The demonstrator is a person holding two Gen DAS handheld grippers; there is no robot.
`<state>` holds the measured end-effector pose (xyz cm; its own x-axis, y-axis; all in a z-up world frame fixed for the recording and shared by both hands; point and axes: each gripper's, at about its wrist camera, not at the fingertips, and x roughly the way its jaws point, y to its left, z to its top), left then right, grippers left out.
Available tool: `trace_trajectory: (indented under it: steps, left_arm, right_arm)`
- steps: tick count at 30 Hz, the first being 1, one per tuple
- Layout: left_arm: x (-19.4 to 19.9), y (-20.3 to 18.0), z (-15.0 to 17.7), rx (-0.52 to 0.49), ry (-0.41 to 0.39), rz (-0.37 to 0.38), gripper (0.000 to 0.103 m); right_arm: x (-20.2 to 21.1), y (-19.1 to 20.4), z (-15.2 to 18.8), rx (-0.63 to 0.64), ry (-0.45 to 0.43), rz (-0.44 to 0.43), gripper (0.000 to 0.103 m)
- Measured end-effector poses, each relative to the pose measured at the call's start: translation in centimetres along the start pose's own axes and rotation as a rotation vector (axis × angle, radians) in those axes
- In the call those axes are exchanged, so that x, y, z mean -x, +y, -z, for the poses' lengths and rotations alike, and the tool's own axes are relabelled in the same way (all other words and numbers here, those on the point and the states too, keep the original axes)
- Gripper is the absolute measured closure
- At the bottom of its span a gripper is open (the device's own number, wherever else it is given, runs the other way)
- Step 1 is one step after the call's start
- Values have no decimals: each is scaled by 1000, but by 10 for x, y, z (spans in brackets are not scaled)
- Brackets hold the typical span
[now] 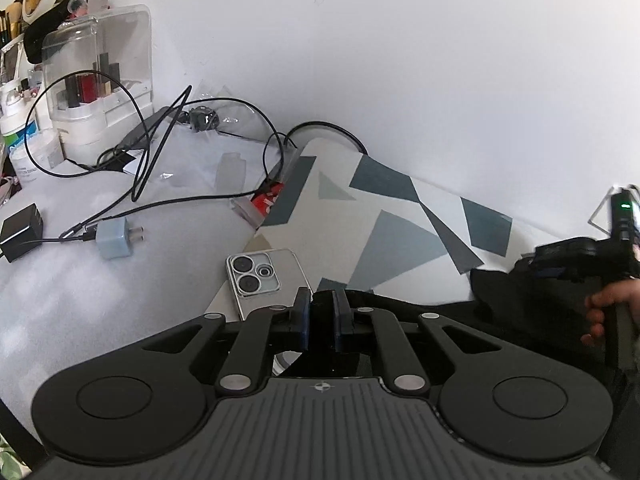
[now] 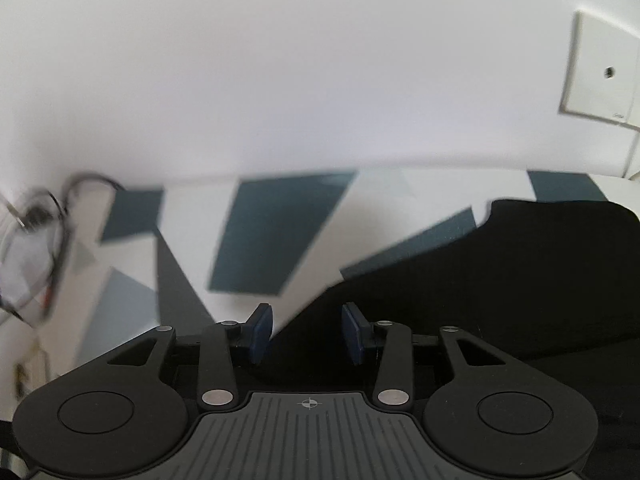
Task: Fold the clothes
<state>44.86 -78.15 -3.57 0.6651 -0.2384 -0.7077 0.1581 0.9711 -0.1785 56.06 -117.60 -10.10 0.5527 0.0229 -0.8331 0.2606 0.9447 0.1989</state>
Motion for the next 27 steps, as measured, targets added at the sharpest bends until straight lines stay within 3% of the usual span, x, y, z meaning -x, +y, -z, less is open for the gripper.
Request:
trace_trajectory:
  steps: [2, 5, 9, 12, 15, 17, 18, 19, 20, 21, 22, 24, 27]
  left_arm:
    - [3, 4, 1, 2, 6, 10, 93]
    - [7, 12, -1, 6, 14, 10, 95]
    - [-1, 32, -9, 78, 66, 16, 95]
    - [-8, 33, -11, 16, 47, -43, 97]
    - [-17, 33, -9, -14, 66, -46, 97]
    - [-21, 34, -5, -26, 88, -74, 97]
    - [-22, 36, -3, -27, 103, -90, 90]
    - [-23, 37, 0, -24, 118, -101, 84]
    - [-21, 42, 3, -5, 128, -100, 67]
    - [-18, 47, 9, 20, 130, -97, 46]
    - [-15, 51, 16, 37, 130, -91, 38]
    - [-11, 58, 29, 64, 136, -80, 34]
    - [-20, 53, 47, 16, 209, -84, 34]
  right_arm:
    - [-4, 9, 1, 75, -13, 81, 91]
    - [-8, 11, 1, 76, -50, 110, 96]
    - [-15, 16, -7, 69, -87, 132, 97]
    - [-20, 15, -17, 41, -105, 135, 97]
    - [-27, 11, -28, 20, -117, 131, 96]
    - [-30, 11, -31, 20, -127, 128, 86]
    - [-29, 9, -32, 11, -130, 125, 79]
    - [-27, 7, -30, -11, -129, 115, 60]
    - [-21, 4, -26, -39, -133, 100, 49]
    - [-13, 1, -19, -57, -151, 81, 48]
    - [-2, -1, -11, -66, -176, 60, 47]
    - [17, -7, 11, -72, -203, 13, 43]
    - [40, -15, 44, -94, -204, -30, 43]
